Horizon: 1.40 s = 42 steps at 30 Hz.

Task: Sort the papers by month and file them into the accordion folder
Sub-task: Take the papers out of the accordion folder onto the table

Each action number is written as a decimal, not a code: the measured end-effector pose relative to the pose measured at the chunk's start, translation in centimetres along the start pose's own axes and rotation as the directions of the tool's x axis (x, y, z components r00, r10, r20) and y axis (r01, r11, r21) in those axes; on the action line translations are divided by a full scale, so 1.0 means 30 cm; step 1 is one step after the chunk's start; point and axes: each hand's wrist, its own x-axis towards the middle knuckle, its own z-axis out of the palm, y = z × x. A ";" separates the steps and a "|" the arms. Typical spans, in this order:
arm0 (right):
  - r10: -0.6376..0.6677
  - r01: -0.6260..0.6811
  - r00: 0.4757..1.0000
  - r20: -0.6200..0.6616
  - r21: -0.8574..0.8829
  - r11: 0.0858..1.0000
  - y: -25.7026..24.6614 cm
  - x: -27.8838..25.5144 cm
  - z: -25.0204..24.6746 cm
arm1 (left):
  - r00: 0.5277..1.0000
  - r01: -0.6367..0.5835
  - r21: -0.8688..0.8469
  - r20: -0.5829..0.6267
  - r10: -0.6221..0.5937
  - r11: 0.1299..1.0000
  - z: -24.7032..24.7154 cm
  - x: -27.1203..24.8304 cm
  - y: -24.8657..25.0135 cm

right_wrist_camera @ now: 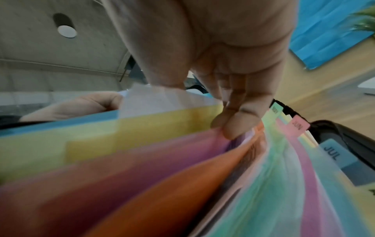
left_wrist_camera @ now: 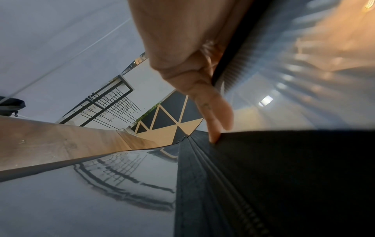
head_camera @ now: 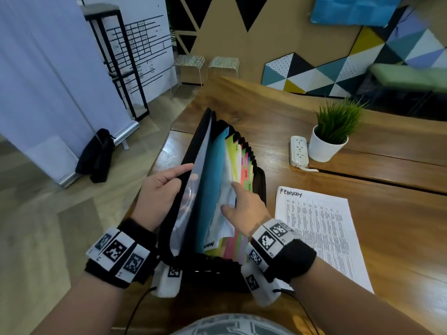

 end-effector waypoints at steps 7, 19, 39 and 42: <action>0.147 -0.148 0.988 -0.051 -0.023 0.989 0.007 0.057 0.030 | 0.998 -0.046 0.065 0.038 0.044 0.997 0.025 -0.024 0.010; 0.031 -0.011 0.995 -0.098 0.191 0.981 0.079 0.053 0.011 | 0.997 -0.072 0.113 0.002 0.072 0.991 0.021 -0.016 0.010; 0.402 -0.247 0.895 -0.194 0.536 0.807 0.316 -0.083 -0.281 | 0.994 -0.100 0.188 -0.021 0.106 0.977 0.018 0.011 0.020; 0.497 -0.339 0.855 -0.147 0.566 0.752 0.515 -0.203 -0.358 | 0.995 -0.092 0.162 -0.011 0.095 0.983 0.018 0.017 0.030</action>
